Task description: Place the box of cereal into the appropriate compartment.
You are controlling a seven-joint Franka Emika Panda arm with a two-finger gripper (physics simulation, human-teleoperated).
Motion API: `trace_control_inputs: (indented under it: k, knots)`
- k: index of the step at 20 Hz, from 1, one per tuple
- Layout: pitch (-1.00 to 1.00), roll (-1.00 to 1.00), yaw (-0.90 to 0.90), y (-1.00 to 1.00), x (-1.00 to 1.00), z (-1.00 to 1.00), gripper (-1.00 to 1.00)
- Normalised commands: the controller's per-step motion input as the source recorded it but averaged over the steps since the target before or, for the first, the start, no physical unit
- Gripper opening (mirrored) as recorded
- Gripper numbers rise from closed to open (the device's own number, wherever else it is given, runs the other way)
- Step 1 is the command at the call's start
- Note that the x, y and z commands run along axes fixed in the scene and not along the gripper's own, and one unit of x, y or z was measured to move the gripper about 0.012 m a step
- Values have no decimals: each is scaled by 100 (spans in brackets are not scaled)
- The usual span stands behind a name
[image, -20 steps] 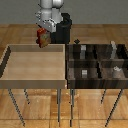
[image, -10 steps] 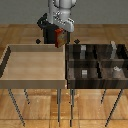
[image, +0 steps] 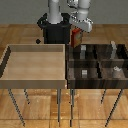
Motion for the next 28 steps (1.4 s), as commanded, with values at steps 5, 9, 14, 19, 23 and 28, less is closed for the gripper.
trace_control_inputs:
  k: [5, 9, 14, 19, 23, 28]
  knots:
    - [0, 0, 0, 100, 0, 0, -100]
    - [0, 0, 0, 100, 0, 0, -100]
    - [0, 0, 0, 100, 0, 0, -100]
    - [0, 0, 0, 100, 0, 0, -100]
    - [0, 0, 0, 50, 0, 0, -100]
    - [0, 0, 0, 0, -20, 0, -100]
